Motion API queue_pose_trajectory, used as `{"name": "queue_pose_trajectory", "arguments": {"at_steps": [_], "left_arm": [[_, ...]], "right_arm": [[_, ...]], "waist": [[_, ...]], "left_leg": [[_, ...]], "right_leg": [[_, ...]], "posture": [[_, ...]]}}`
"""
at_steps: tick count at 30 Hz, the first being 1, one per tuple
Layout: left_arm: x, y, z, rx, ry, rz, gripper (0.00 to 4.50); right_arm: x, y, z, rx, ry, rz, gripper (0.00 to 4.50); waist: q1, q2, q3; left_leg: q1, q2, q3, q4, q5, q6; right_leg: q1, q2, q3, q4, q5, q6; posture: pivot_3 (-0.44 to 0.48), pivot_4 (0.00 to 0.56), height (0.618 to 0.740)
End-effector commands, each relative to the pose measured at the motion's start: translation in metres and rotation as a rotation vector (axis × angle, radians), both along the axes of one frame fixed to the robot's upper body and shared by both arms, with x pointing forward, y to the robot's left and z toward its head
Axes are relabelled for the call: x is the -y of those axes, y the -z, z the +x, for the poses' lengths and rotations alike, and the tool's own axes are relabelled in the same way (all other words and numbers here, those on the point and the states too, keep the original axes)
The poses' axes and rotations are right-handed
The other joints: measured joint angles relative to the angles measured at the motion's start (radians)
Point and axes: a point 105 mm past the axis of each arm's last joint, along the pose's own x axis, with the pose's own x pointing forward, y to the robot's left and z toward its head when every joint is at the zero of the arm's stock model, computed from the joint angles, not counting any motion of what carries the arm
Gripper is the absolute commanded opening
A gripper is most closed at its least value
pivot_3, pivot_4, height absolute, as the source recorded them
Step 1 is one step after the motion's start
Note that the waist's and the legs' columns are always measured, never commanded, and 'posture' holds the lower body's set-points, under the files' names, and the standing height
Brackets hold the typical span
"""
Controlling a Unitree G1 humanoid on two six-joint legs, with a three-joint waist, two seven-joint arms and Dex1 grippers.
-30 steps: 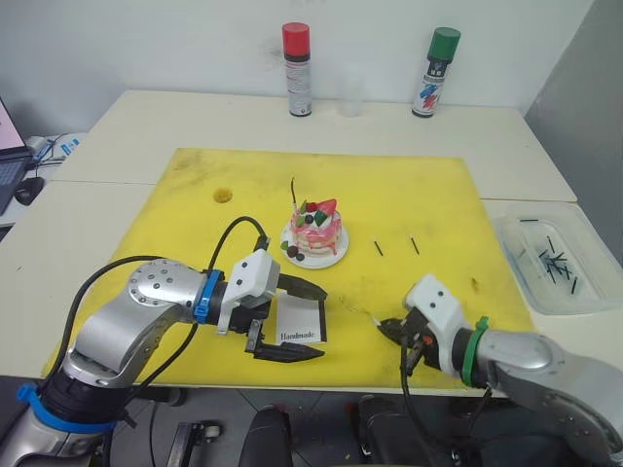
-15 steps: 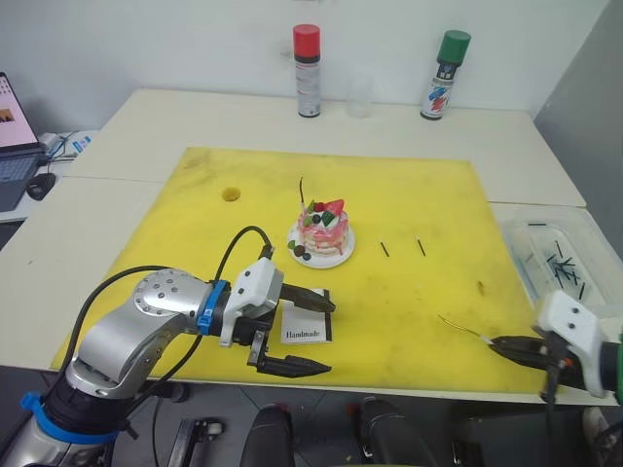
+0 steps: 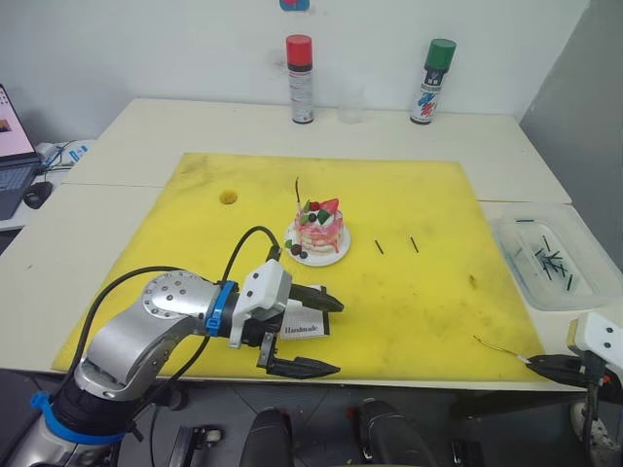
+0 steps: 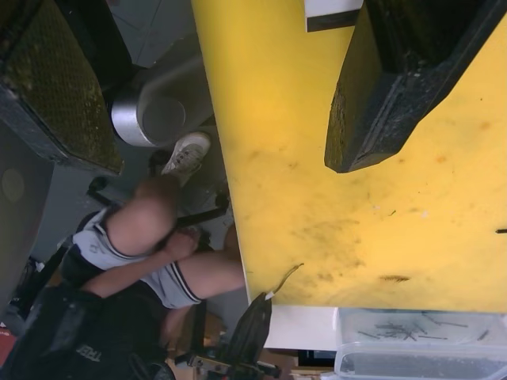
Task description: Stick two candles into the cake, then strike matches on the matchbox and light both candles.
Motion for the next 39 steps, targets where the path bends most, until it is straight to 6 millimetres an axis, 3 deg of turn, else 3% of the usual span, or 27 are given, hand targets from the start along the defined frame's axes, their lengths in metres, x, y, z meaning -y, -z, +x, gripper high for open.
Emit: {"name": "queue_pose_trajectory", "arguments": {"at_steps": [1,6,13,16,21,33,36,39], "left_arm": [[0.007,-0.008,-0.004,0.04,0.027,-0.013,4.5],[0.009,-0.009,-0.003,0.049,0.017,-0.022,4.5],[0.011,-0.006,-0.003,0.065,0.015,-0.01,4.5],[0.013,-0.006,-0.004,0.07,0.014,-0.013,4.5],[0.017,-0.004,-0.006,0.073,0.002,-0.018,4.5],[0.014,0.001,-0.007,0.074,-0.036,-0.012,4.5],[0.013,0.001,-0.007,0.075,-0.04,-0.009,4.5],[0.013,0.002,-0.007,0.075,-0.042,-0.006,4.5]], "right_arm": [[-0.001,-0.007,0.005,0.028,-0.007,-0.006,1.31],[-0.003,-0.021,0.006,0.034,-0.025,-0.013,3.07],[-0.025,-0.047,0.001,-0.031,-0.122,-0.154,3.07],[-0.02,-0.042,0.002,-0.138,-0.022,-0.294,3.07],[-0.03,-0.035,0.008,-0.188,0.031,-0.284,3.07],[-0.028,-0.012,0.023,-0.208,0.05,-0.306,3.07],[-0.029,-0.01,0.021,-0.225,0.045,-0.305,2.52],[-0.029,-0.008,0.019,-0.234,0.043,-0.303,1.44]], "waist": [[0.0,0.0,0.0],[0.001,0.0,0.0],[0.0,0.001,0.0],[0.0,0.001,0.0],[0.001,0.0,0.001],[-0.001,0.0,0.001],[-0.001,0.0,0.001],[-0.001,0.0,0.001]], "left_leg": [[0.0,0.0,0.0,0.0,0.0,0.0],[-0.001,-0.001,-0.001,-0.001,0.0,0.0],[-0.001,-0.001,-0.001,-0.001,0.0,0.0],[-0.001,-0.001,-0.001,0.0,0.0,0.0],[-0.001,-0.001,0.0,0.0,0.0,0.0],[-0.002,-0.001,0.0,-0.002,-0.001,-0.001],[-0.002,-0.001,0.0,-0.002,-0.001,-0.001],[-0.002,-0.001,0.0,-0.002,-0.001,-0.001]], "right_leg": [[0.0,0.0,0.0,0.0,0.0,0.0],[0.0,0.0,0.0,0.0,0.0,0.0],[0.0,0.0,0.0,0.0,0.0,0.0],[0.0,0.0,0.001,0.0,0.0,0.0],[0.0,-0.001,0.001,-0.001,0.0,0.001],[-0.001,-0.001,0.001,0.0,0.0,0.0],[-0.001,-0.001,0.001,-0.001,0.0,0.0],[-0.001,-0.001,0.0,-0.001,0.0,0.0]], "posture": [[0.0,0.15,0.689],[0.0,0.15,0.689],[0.0,0.15,0.689],[0.0,0.15,0.689],[0.0,0.15,0.689],[0.0,0.15,0.689],[0.0,0.15,0.689],[0.0,0.15,0.689]]}}
